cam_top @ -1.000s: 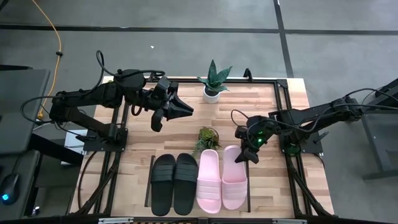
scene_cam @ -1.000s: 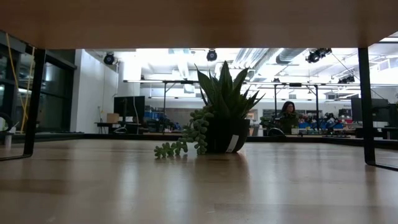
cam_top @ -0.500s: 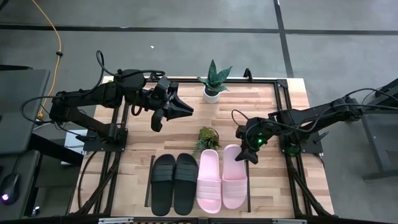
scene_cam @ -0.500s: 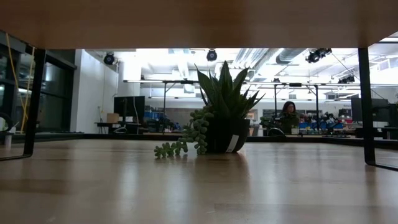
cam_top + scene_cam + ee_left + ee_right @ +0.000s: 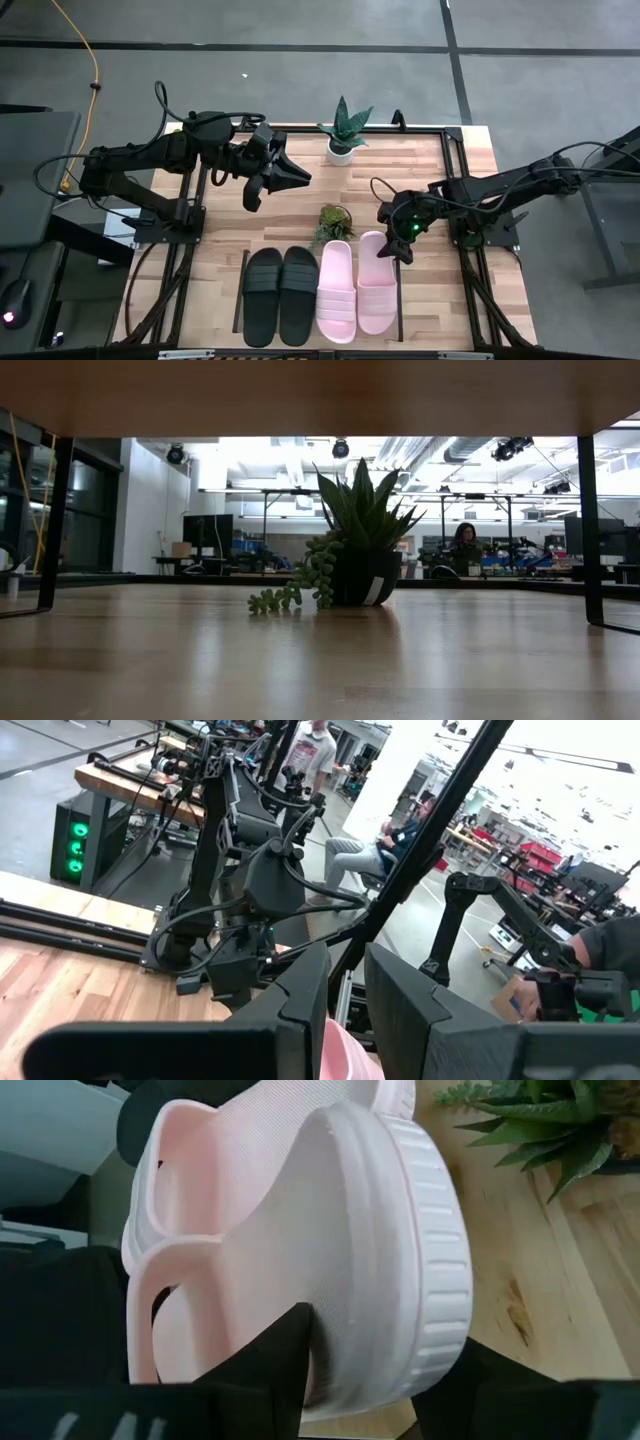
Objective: Pick and place slides into the shelf
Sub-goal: Put the pink slide on the shelf
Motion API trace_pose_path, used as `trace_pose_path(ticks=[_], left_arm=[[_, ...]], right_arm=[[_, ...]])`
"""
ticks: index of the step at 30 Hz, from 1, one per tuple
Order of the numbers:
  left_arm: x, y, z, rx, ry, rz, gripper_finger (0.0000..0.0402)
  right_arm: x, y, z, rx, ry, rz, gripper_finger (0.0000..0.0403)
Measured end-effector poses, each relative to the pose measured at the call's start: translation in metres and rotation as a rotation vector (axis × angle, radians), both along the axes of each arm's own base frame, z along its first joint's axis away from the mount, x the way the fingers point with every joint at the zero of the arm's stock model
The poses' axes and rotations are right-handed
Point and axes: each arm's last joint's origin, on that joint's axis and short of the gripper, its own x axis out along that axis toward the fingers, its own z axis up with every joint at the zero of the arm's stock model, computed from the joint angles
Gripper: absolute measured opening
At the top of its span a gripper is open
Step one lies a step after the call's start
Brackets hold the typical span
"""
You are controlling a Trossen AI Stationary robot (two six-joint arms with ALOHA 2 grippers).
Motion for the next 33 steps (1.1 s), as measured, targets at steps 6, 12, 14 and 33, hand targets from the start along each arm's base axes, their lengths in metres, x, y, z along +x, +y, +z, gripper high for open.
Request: trace_pose_path(ticks=[6,12,14,33], left_arm=[[0.000,0.000,0.000,-0.004,0.001,0.000,0.0060],[0.000,0.000,0.000,-0.018,0.003,0.001,0.0060],[0.000,0.000,0.000,-0.022,0.003,0.002,0.0060],[0.000,0.000,0.000,-0.030,0.005,0.002,0.0060]], right_arm=[[-0.001,-0.001,0.000,0.000,0.001,0.025,0.0134],[-0.003,-0.006,0.002,0.008,-0.006,0.034,0.0140],[-0.005,-0.007,0.004,0.007,-0.017,0.032,0.0145],[-0.012,-0.031,0.008,-0.052,-0.030,-0.005,0.0179]])
